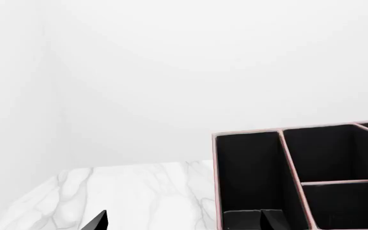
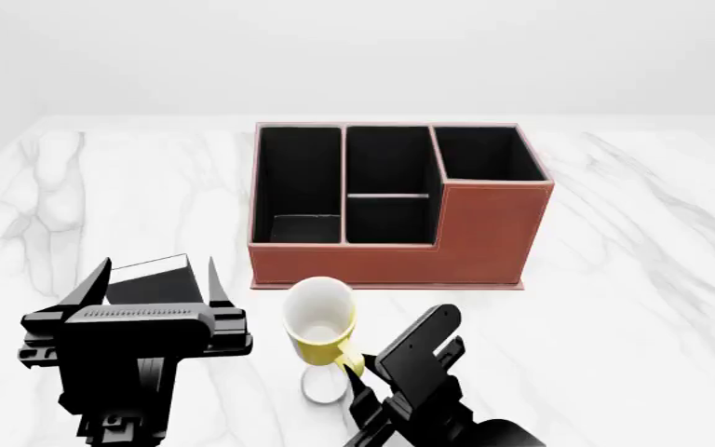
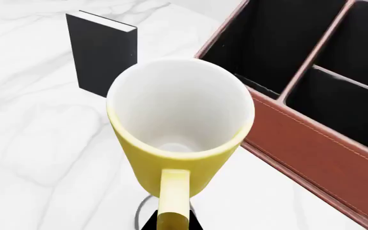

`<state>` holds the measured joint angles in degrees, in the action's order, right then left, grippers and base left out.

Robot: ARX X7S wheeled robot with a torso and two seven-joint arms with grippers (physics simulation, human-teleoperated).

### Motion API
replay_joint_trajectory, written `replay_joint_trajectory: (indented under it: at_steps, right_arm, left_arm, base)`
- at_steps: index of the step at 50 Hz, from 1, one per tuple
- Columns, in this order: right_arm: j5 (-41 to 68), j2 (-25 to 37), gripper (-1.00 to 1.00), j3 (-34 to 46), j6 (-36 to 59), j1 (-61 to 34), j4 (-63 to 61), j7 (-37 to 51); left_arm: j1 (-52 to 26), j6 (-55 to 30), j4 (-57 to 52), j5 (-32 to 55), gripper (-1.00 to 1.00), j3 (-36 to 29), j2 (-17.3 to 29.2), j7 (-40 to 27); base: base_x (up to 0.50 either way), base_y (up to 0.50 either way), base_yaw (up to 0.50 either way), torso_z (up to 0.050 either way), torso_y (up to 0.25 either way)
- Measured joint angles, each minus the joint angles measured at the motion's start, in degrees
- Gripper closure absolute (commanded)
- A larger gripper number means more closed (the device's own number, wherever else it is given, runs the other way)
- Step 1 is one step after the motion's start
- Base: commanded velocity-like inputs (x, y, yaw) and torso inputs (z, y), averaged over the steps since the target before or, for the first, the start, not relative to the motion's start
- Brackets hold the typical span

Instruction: Pick up the yellow and white mug and place it to the right of the caddy.

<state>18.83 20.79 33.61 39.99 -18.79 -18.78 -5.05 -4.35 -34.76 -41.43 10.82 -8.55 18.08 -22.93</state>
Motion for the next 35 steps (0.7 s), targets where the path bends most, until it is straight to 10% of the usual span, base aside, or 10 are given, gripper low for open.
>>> replay_joint_trajectory:
  at_steps: [35]
  right_arm:
    - [5.96, 5.89, 1.0, -10.28, 5.67, 2.44, -10.73, 3.78]
  left_arm:
    - [-0.5, -0.72, -0.54, 0.31, -1.0, -0.79, 0.5, -0.9]
  base:
    - [0.0, 0.0, 0.0, 0.0, 0.0]
